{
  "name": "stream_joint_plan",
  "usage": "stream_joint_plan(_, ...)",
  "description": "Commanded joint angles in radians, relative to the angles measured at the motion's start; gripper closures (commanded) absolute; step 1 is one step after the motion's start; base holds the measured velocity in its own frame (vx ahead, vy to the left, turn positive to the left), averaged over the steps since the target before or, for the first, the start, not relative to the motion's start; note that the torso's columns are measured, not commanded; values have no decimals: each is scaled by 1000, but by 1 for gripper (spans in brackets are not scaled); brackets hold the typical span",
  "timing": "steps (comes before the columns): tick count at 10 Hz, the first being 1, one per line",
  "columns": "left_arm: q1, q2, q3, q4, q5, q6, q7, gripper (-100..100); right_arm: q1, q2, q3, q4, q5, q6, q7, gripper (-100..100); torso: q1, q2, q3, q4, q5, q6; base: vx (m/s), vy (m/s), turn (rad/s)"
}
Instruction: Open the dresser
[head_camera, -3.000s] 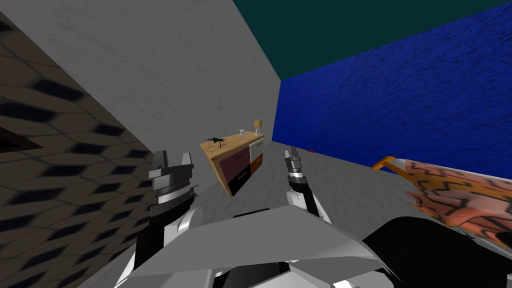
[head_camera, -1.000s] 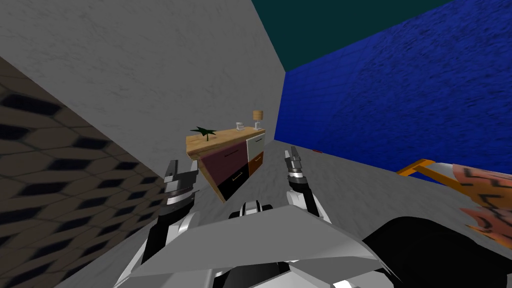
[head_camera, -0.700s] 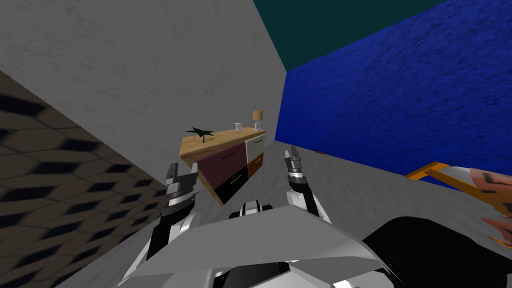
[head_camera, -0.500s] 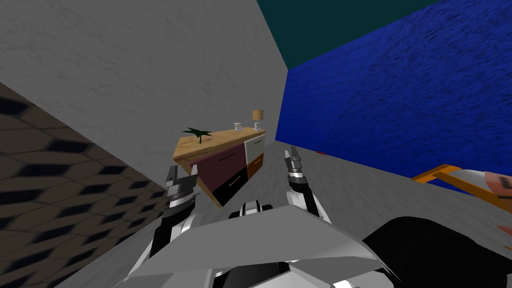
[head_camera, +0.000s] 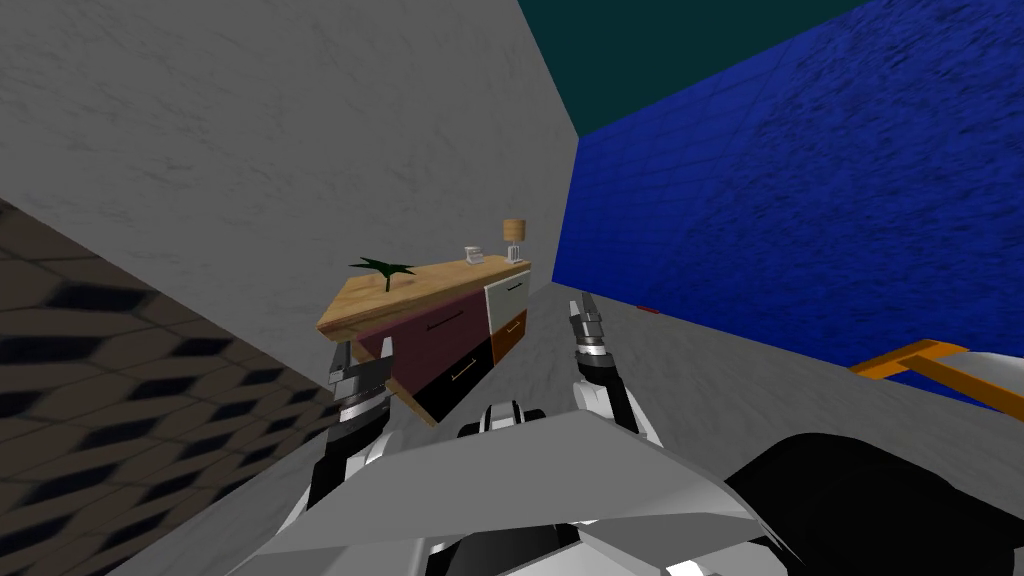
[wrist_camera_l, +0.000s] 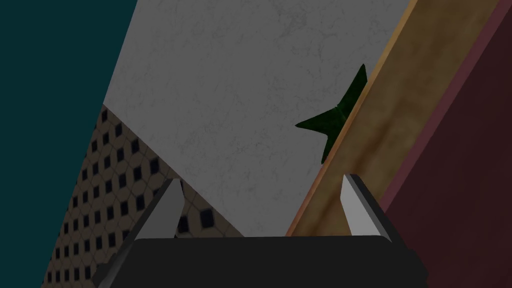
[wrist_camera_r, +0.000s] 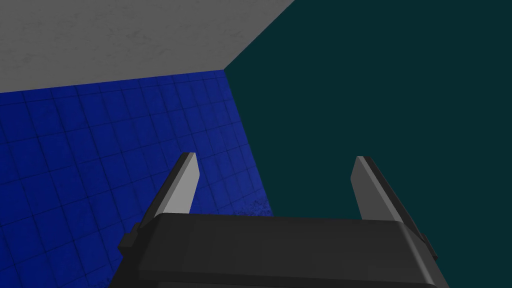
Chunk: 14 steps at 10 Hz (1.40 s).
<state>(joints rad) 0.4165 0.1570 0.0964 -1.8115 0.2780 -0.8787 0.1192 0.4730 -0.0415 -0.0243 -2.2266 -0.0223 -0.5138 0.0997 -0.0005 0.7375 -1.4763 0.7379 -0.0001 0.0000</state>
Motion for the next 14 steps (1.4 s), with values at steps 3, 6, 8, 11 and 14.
stream_joint_plan(3, -16, -18, 9, 124, 33, -69, 46, -100, 0, 0, 0, 0, 0, 0, 0, 0, 3, 1, 1, 0, 1, 0, 97, -66, 29)
stream_joint_plan(6, -26, -29, 16, 197, 53, -104, 71, -100, 0, 0, 0, 0, 0, 0, 0, 0, -1, -1, -1, 0, -1, 0, 123, -96, 41)
stream_joint_plan(8, -35, -38, 23, 259, 72, -138, 95, -100, 0, 0, 0, 0, 0, 0, 0, 0, 3, 3, 2, 1, 1, 0, 80, -64, 33)
stream_joint_plan(11, -47, -48, 32, 355, 98, -186, 130, -100, 0, 0, 0, 0, 0, 0, 0, 0, -2, -1, -1, 0, -1, 0, 116, -105, 43)
stream_joint_plan(14, -54, -53, 38, 408, 113, -214, 149, -100, 0, 0, 0, 0, 0, 0, 0, 0, 1, 1, 0, 0, 0, 0, 106, -81, 29)
